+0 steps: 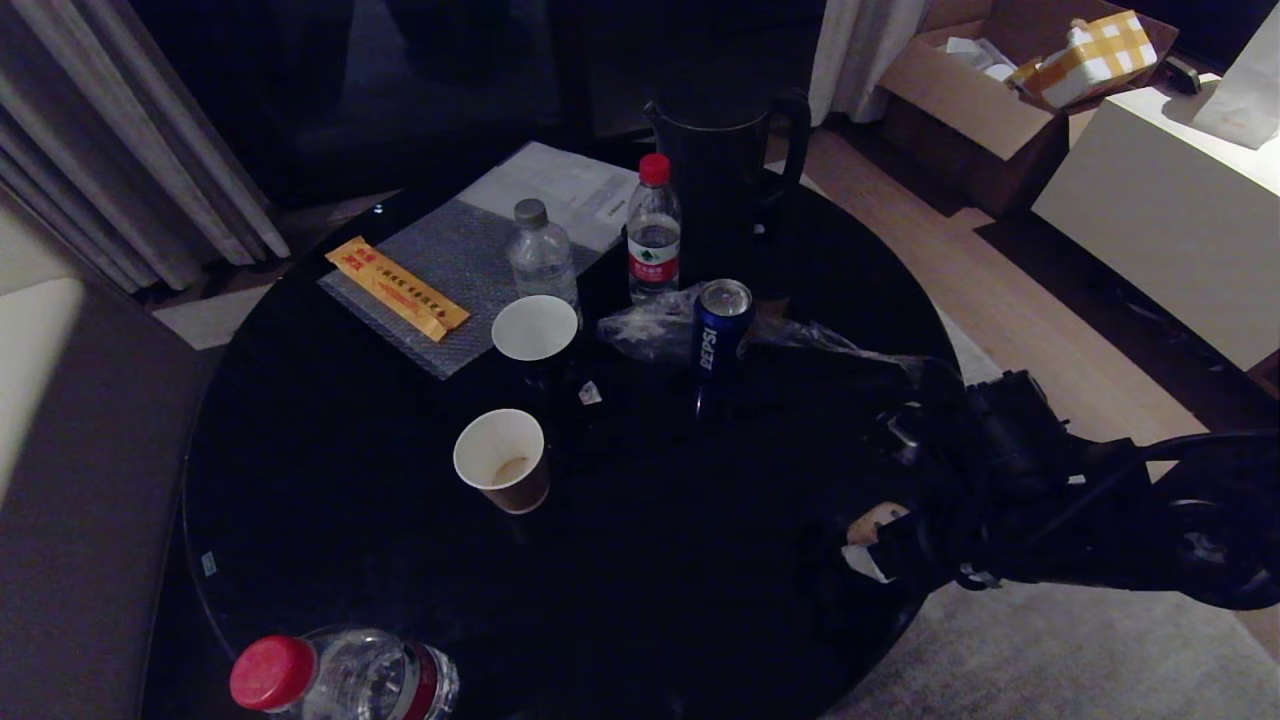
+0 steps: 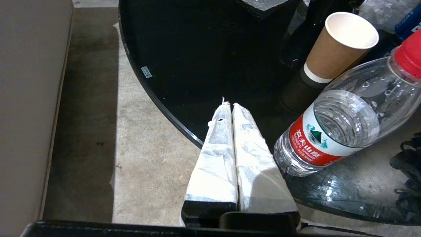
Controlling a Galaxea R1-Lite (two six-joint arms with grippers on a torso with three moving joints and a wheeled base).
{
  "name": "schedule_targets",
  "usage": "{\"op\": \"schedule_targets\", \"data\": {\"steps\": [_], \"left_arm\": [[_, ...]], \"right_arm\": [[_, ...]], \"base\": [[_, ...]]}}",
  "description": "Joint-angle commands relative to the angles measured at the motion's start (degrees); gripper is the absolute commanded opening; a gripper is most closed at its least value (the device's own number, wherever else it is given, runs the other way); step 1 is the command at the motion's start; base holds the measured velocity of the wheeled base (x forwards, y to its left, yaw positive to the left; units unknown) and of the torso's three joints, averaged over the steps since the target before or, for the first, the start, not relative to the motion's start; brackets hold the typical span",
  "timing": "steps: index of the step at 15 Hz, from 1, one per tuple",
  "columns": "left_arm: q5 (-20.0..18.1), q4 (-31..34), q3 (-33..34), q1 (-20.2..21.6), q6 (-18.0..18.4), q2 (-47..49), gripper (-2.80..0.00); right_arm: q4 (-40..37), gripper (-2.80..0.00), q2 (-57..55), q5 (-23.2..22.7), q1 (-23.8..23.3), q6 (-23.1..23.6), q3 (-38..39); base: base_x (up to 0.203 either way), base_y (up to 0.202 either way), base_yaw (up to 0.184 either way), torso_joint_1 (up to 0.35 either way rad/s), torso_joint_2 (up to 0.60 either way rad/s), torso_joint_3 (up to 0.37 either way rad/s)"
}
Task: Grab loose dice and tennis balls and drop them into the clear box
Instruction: Pick up toys out of the box
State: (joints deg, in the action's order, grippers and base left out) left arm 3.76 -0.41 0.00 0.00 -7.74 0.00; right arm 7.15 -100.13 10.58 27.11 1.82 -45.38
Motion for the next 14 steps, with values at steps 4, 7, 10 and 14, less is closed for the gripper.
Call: {"op": "schedule_targets", "data": {"steps": [4,7,10,14], "left_arm": [[0.01,-0.02,0.09,0.0,-0.08,0.09,-2.8],[0.01,-0.02,0.09,0.0,-0.02,0.06,-2.8],[0.01,-0.02,0.09,0.0,0.0,0.08,-2.8],[0.01,-0.02,0.09,0.0,0.0,0.09,-2.8]], "right_arm": [[2.33,-2.8,-2.17,-0.85,-0.04,0.13,-0.05],[2.12,-2.8,-1.63,-0.74,-0.04,0.12,0.11],[1.83,-2.8,2.52,-0.38,-0.13,-0.14,0.92],[1.8,-2.8,14.17,6.25,-0.6,-2.31,5.61]], "base": [[0.0,0.0,0.0,0.0,0.0,0.0],[0.0,0.0,0.0,0.0,0.0,0.0],[0.0,0.0,0.0,0.0,0.0,0.0],[0.0,0.0,0.0,0.0,0.0,0.0]]}}
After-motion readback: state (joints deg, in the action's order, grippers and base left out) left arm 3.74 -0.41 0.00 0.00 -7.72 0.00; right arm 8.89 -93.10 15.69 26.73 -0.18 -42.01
